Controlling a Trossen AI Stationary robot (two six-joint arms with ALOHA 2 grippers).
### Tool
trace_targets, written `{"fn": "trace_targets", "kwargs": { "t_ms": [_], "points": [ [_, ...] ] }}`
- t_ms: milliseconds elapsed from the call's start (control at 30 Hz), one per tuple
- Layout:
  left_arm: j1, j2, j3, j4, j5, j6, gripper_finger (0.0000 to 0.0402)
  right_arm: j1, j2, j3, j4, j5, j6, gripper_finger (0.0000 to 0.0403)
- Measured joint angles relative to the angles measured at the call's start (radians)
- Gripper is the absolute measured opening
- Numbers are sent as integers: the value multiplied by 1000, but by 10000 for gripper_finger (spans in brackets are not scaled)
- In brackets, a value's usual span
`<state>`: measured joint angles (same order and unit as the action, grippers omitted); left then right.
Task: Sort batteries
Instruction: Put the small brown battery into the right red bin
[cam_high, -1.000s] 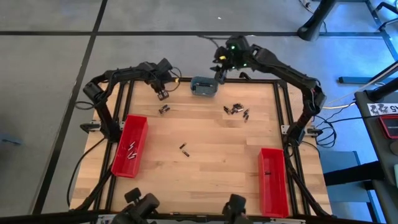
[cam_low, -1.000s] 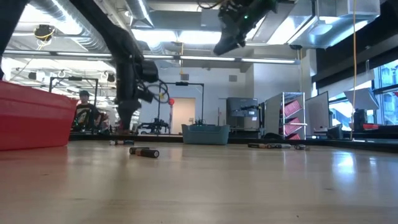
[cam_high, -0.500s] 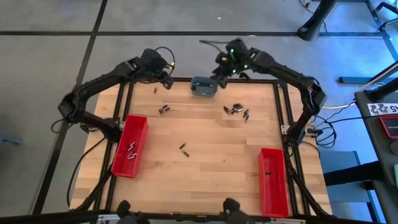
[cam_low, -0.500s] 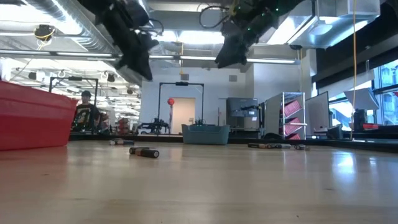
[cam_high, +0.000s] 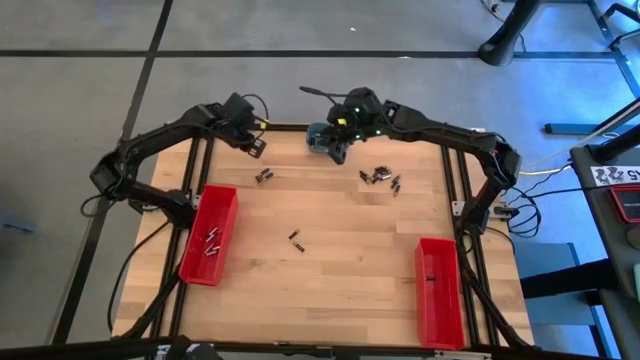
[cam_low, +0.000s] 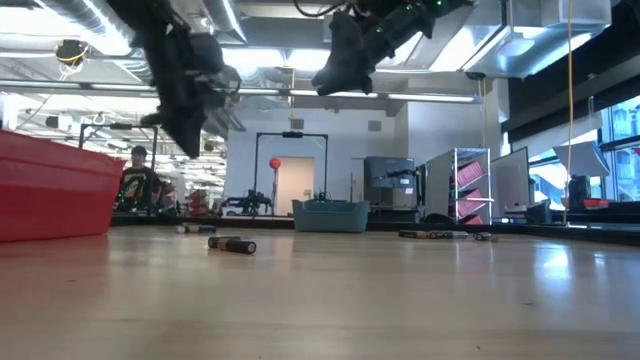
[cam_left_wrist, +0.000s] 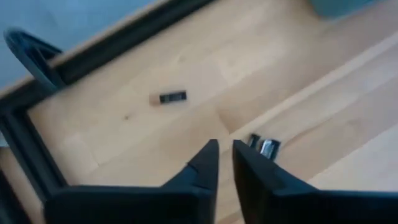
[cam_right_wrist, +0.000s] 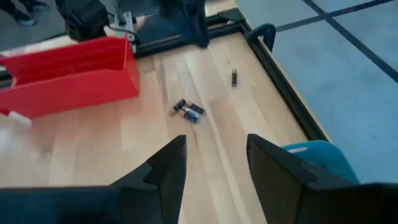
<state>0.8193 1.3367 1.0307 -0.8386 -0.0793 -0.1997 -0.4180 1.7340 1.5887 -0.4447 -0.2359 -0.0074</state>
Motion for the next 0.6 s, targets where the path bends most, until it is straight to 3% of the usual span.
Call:
{"fn": "trace_targets", "kwargs": {
  "t_ms": [333,500,600],
  "points": [
    [66,2,-154,53,17,-180,178,20,0,0,40,0,158,170],
    [114,49,-158,63,97,-70,216,20,0,0,83,-12,293,170],
    [124,99,-110,51,114,84,227,33,0,0,88,-27,361,170]
  ]
}}
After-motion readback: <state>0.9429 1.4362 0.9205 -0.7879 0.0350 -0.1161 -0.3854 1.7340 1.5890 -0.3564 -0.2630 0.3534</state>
